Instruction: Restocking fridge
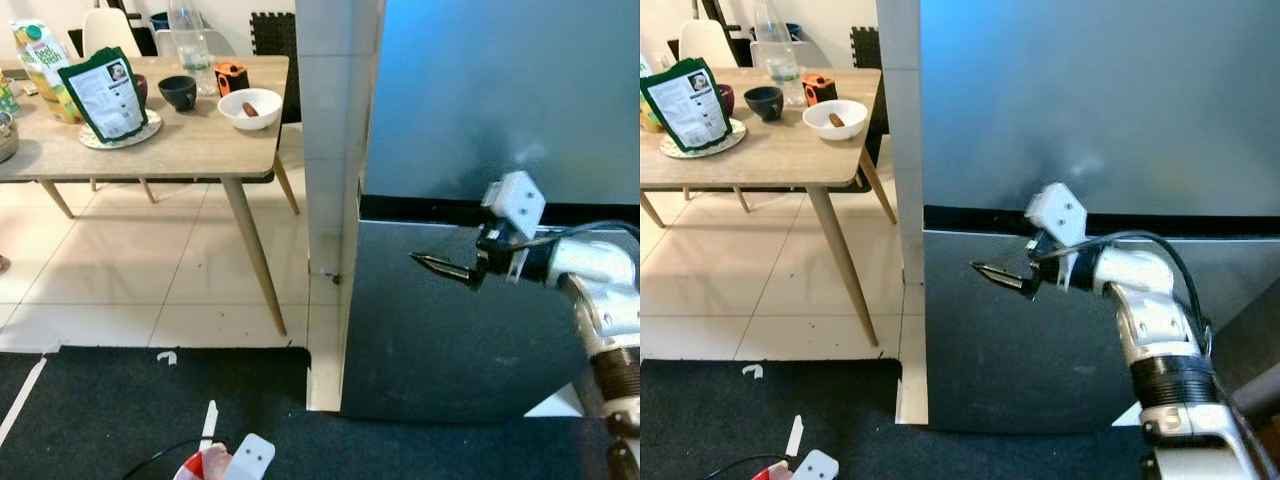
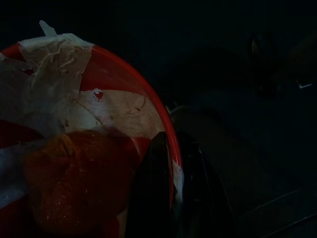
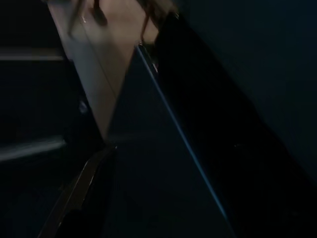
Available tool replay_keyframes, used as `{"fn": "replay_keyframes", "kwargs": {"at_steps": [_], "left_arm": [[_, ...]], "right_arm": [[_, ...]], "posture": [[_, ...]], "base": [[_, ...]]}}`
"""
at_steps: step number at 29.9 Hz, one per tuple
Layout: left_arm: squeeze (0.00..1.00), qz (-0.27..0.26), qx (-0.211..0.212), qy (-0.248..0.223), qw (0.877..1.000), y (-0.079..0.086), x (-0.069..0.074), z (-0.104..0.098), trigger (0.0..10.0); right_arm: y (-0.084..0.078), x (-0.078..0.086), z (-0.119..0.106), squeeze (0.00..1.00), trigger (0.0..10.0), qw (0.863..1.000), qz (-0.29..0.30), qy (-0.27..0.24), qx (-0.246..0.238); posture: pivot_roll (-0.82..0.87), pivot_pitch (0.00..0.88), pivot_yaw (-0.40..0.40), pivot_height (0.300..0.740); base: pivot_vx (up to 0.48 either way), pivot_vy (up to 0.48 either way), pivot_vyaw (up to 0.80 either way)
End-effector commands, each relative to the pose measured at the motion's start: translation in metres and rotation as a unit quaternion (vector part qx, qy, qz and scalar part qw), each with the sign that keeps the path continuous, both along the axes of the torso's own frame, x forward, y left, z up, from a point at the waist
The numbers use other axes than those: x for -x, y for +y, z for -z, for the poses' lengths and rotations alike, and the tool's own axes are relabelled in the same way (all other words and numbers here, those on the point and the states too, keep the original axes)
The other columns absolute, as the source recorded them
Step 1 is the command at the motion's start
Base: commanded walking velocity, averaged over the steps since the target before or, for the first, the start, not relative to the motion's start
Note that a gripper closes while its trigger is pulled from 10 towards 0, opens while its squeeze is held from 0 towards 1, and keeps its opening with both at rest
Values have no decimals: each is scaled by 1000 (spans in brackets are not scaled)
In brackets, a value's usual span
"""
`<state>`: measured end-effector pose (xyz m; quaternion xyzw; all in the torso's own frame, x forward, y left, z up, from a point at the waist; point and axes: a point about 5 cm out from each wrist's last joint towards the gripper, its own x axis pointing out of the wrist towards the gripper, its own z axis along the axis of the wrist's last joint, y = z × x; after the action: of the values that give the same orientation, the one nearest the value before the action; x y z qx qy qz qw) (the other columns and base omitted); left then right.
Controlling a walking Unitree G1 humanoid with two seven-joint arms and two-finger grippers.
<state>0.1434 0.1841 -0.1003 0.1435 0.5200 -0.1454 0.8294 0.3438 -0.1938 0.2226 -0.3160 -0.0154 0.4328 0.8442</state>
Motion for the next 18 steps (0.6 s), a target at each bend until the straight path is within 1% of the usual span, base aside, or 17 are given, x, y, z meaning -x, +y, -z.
{"fn": "replay_keyframes", "kwargs": {"at_steps": [1, 2, 4, 6, 8, 10, 13, 14, 17, 18], "left_arm": [[0, -3, -7, 33, 999, 4, 18, 6, 10000], [0, -3, -7, 33, 999, 4, 18, 6, 10000], [0, -4, -6, 33, 999, 4, 18, 6, 10000], [0, -4, -6, 33, 999, 3, 19, 6, 10000], [0, -4, -6, 34, 999, 3, 19, 6, 10000], [0, -4, -6, 34, 999, 3, 19, 6, 10000], [0, -5, -6, 34, 999, 3, 19, 7, 10000], [0, -5, -6, 34, 999, 3, 19, 7, 10000], [0, -5, -6, 34, 999, 3, 19, 7, 10000], [0, -5, -6, 34, 999, 3, 20, 7, 10000]], "right_arm": [[-1, -1, -3, 0, 10000, 997, 3, -13, 72], [-1, -1, -3, 0, 10000, 997, 3, -13, 72], [-2, -1, -2, 0, 10000, 995, 3, -12, 99], [-1, 1, -2, 0, 10000, 994, -13, 0, 109], [1, 7, 0, 0, 10000, 991, -42, 19, 122], [4, 12, 2, 0, 10000, 990, -63, 38, 123], [6, 24, 8, 0, 10000, 982, -102, 84, 136], [6, 24, 8, 0, 10000, 982, -102, 84, 136], [9, 32, 12, 0, 10000, 976, -124, 112, 139], [10, 34, 11, 0, 10000, 976, -132, 115, 131]], "posture": [[-56, 83, -19, 740], [-56, 83, -19, 740], [-56, 84, -21, 740], [-58, 84, -22, 740], [-59, 83, -22, 740], [-60, 85, -21, 740], [-59, 85, -24, 740], [-59, 85, -24, 740], [-59, 85, -24, 740], [-59, 85, -24, 740]], "base": [[0, 0, 0], [0, 0, 0], [0, 0, 0], [0, 0, 0], [0, 0, 0], [0, 0, 0], [0, 0, 0], [0, 0, 0], [0, 0, 0], [0, 0, 0]]}}
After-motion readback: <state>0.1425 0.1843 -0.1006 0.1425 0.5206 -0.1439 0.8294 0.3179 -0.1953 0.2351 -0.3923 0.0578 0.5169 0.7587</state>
